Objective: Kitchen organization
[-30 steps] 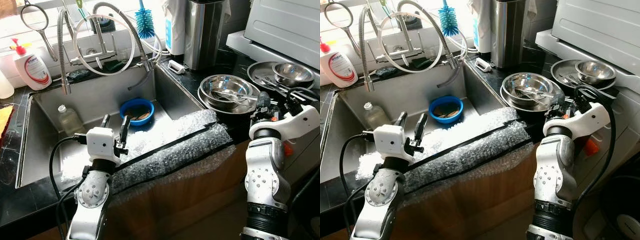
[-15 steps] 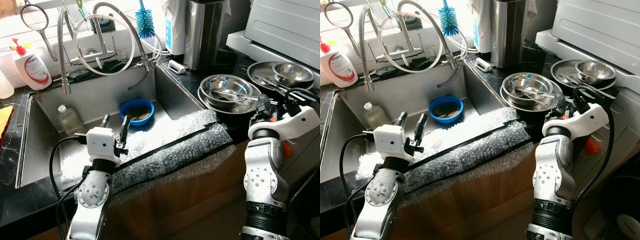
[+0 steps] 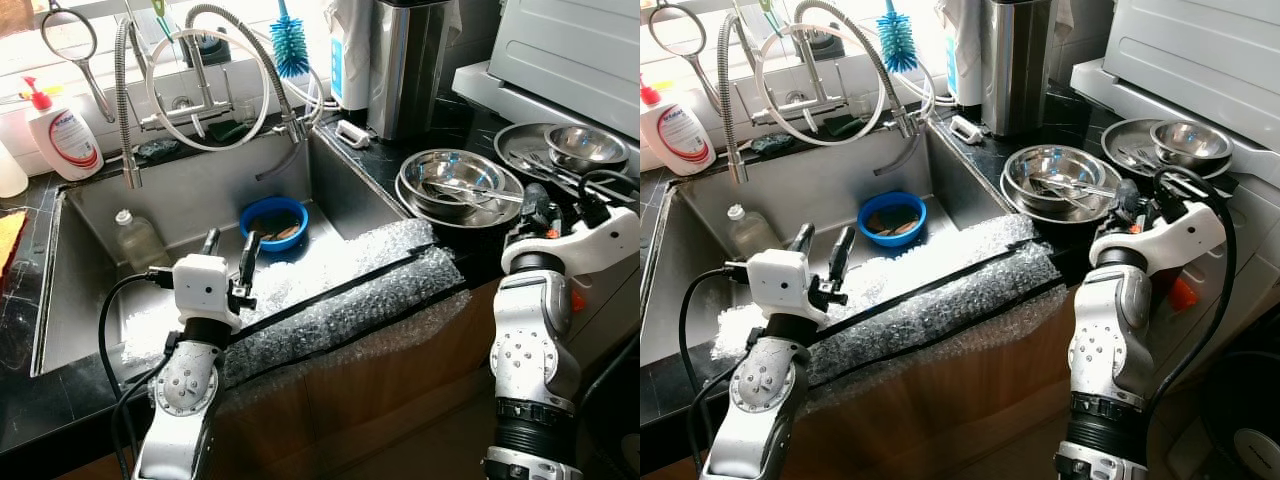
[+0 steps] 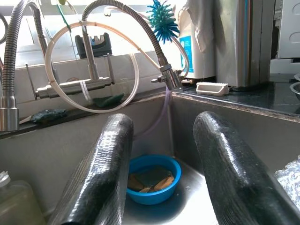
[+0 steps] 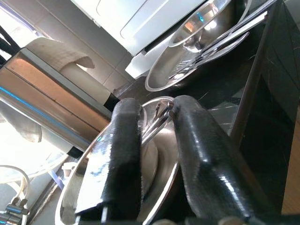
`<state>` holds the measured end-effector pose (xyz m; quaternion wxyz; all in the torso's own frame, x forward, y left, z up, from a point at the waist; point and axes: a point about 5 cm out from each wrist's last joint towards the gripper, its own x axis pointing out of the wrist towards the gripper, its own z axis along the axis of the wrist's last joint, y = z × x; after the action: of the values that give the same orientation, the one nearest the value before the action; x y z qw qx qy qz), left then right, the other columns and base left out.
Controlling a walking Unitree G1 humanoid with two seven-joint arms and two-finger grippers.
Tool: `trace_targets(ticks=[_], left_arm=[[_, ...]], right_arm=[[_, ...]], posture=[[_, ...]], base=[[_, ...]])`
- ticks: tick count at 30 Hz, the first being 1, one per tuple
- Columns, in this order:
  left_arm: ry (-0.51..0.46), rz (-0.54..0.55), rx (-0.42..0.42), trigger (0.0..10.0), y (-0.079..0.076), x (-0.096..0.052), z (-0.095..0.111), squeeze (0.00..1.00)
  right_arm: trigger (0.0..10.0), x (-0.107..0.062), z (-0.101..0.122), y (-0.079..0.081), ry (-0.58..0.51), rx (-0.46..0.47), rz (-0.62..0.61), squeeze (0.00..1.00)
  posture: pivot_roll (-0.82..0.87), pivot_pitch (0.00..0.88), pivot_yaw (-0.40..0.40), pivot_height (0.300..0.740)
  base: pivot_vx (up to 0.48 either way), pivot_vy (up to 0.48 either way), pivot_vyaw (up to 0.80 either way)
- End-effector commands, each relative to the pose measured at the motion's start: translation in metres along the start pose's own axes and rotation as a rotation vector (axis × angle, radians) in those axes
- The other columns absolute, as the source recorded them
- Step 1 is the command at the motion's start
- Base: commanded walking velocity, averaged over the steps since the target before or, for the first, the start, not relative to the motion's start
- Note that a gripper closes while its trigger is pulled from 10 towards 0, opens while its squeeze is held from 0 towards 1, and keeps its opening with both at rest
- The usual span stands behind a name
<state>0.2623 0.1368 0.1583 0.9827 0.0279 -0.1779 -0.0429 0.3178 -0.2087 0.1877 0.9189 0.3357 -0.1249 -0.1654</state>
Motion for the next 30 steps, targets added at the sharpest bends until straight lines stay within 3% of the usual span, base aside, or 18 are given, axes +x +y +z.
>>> trace_targets(ticks=[1, 2, 3, 4, 5, 17, 18, 19, 20, 21, 22, 29, 30], left_arm=[[0.0, -0.006, 0.022, 10.0, 0.0016, 0.0014, 0.0, 0.0], [0.0, -0.006, 0.022, 10.0, 0.0016, 0.0014, -0.0001, 0.0], [0.001, -0.006, 0.023, 10.0, 0.0016, 0.0014, -0.0002, 0.0], [0.001, -0.006, 0.023, 10.0, 0.0015, 0.0014, -0.0002, 0.0], [0.001, -0.006, 0.023, 10.0, 0.0015, 0.0014, -0.0001, 0.0], [-0.001, -0.005, 0.019, 10.0, 0.001, 0.0018, -0.0002, 0.0], [-0.001, -0.005, 0.019, 10.0, 0.001, 0.0018, -0.0002, 0.0], [-0.001, -0.005, 0.019, 10.0, 0.001, 0.0018, -0.0002, 0.0], [-0.001, -0.004, 0.019, 10.0, 0.001, 0.0019, -0.0002, 0.0], [-0.001, -0.004, 0.018, 10.0, 0.0009, 0.002, -0.0002, 0.0], [-0.001, -0.004, 0.018, 10.0, 0.001, 0.002, -0.0002, 0.0], [-0.001, -0.002, 0.015, 10.0, 0.0011, 0.0019, -0.0002, 0.0], [-0.001, -0.003, 0.015, 10.0, 0.0011, 0.0018, -0.0001, 0.0]], right_arm=[[0.0, 0.0016, -0.0005, 0.0032, 0.003, 0.011, 0.008, 0.0], [0.0, 0.0015, -0.0006, 0.0031, 0.004, 0.011, 0.008, 0.0], [3.4, 0.0014, -0.0012, 0.0033, 0.006, 0.012, 0.008, 0.0], [9.6, 0.0014, -0.0017, 0.0034, 0.008, 0.012, 0.008, 0.0], [10.0, 0.0013, -0.0024, 0.0038, 0.011, 0.012, 0.008, 0.0], [10.0, 0.0007, -0.0046, 0.0079, 0.019, 0.02, 0.025, 0.0], [9.2, 0.0006, -0.0047, 0.008, 0.019, 0.02, 0.026, 0.0], [9.2, 0.0006, -0.0047, 0.0081, 0.019, 0.021, 0.026, 0.0], [4.0, 0.0007, -0.0049, 0.0082, 0.02, 0.021, 0.028, 0.0], [2.3, 0.0007, -0.005, 0.0084, 0.021, 0.022, 0.029, 0.0], [1.8, 0.0005, -0.0052, 0.0088, 0.021, 0.023, 0.03, 0.0], [2.2, -0.0008, -0.0075, 0.0121, 0.029, 0.029, 0.042, 0.0], [1.8, -0.001, -0.0079, 0.0126, 0.031, 0.03, 0.043, 0.0]], posture=[[-0.2, 0.0, 0.087, 0.74], [-0.2, 0.0, 0.087, 0.74], [-0.2, 0.0, 0.087, 0.74], [-0.2, 0.0, 0.087, 0.74], [-0.2, 0.0, 0.087, 0.74], [-0.2, 0.0, 0.085, 0.74], [-0.2, 0.0, 0.085, 0.74], [-0.2, 0.0, 0.085, 0.74], [-0.2, 0.0, 0.084, 0.74], [-0.2, 0.0, 0.084, 0.74], [-0.19, 0.0, 0.084, 0.74], [-0.19, 0.0, 0.083, 0.74], [-0.19, 0.0, 0.083, 0.74]], base=[[0.0, 0.0, 0.0], [0.0, 0.0, 0.0], [0.0, 0.0, 0.0], [0.0, 0.0, 0.0], [0.0, 0.0, 0.0], [0.0, 0.0, 0.0], [0.0, 0.0, 0.0], [0.0, 0.0, 0.0], [0.0, 0.0, 0.0], [0.0, 0.0, 0.0], [0.0, 0.0, 0.0], [0.0, 0.0, 0.0], [0.0, 0.0, 0.0]])
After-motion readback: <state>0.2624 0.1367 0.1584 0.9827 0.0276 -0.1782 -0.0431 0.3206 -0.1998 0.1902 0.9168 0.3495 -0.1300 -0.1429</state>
